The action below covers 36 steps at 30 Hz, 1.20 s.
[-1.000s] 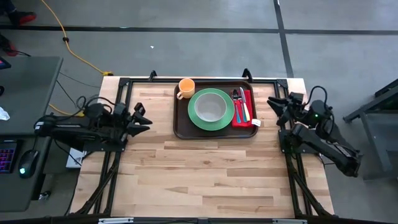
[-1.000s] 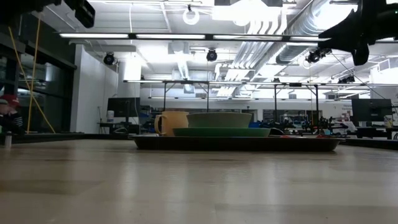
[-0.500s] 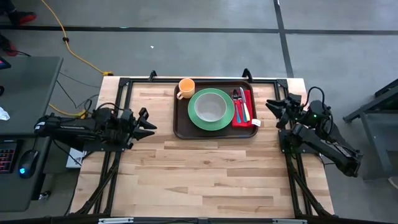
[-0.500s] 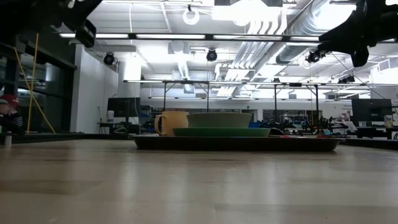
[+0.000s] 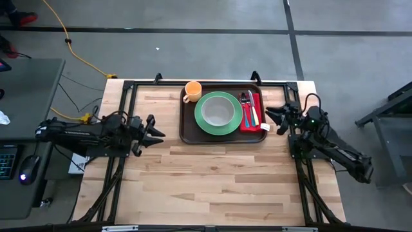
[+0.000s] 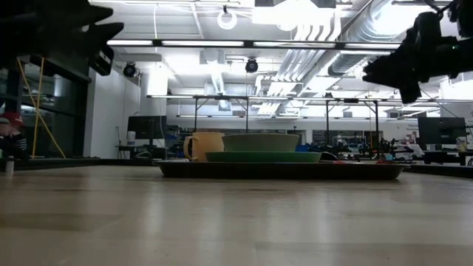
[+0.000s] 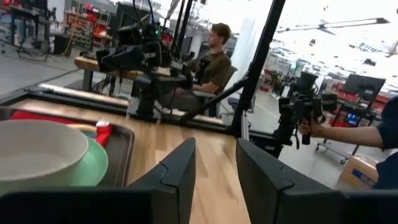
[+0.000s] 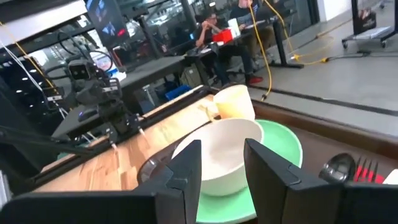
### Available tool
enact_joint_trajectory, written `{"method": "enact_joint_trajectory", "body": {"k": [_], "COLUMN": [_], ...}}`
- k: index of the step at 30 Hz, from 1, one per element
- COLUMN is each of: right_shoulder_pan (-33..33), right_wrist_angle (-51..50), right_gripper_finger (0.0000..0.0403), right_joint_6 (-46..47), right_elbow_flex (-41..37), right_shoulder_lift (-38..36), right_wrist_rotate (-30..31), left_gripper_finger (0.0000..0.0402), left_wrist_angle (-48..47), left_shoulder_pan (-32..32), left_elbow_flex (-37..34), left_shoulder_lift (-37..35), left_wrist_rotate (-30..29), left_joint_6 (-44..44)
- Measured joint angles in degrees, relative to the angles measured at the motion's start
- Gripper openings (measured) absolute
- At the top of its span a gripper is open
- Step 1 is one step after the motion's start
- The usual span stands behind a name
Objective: Set up tray
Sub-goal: Return to Home Position
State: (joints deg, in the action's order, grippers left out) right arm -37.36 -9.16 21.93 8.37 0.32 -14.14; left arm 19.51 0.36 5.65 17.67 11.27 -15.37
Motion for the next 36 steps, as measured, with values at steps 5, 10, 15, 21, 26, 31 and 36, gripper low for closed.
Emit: {"method": "enact_joint_trajectory", "body": {"k": [5,10,15,21,26,31,36], "right_shoulder_pan": [0.0,0.0,0.0,0.0,0.0,0.0,0.0], "right_wrist_angle": [1.0,1.0,0.9,-0.9,-2.1,-4.8,-4.9], "right_gripper_finger": [0.0099,0.0099,0.0099,0.0099,0.0099,0.0099,0.0099], "right_joint_6": [0.3,-1.6,-3.0,-6.0,-6.9,-7.9,-9.8], "right_elbow_flex": [-1.6,-1.8,-1.8,-1.8,-1.8,-1.8,-1.8], "right_shoulder_lift": [0.0,0.0,0.0,0.0,0.0,0.0,0.0], "right_wrist_rotate": [-0.6,2.3,4.4,9.0,10.2,10.2,11.5], "left_gripper_finger": [0.0145,0.0145,0.0145,0.0145,0.0145,0.0145,0.0145], "left_wrist_angle": [0.4,0.6,1.8,1.4,0.5,0.5,0.5], "left_shoulder_pan": [0.0,0.0,0.0,0.0,0.0,0.0,0.0], "left_elbow_flex": [-1.9,-3.1,-4.3,-4.8,-4.8,-4.9,-4.9], "left_shoulder_lift": [0.0,0.0,0.0,0.0,0.0,0.0,0.0], "left_wrist_rotate": [-1.2,-4.1,-4.4,-4.4,-4.4,-5.3,-6.9], "left_joint_6": [0.2,0.9,2.1,3.3,4.6,4.6,3.3]}}
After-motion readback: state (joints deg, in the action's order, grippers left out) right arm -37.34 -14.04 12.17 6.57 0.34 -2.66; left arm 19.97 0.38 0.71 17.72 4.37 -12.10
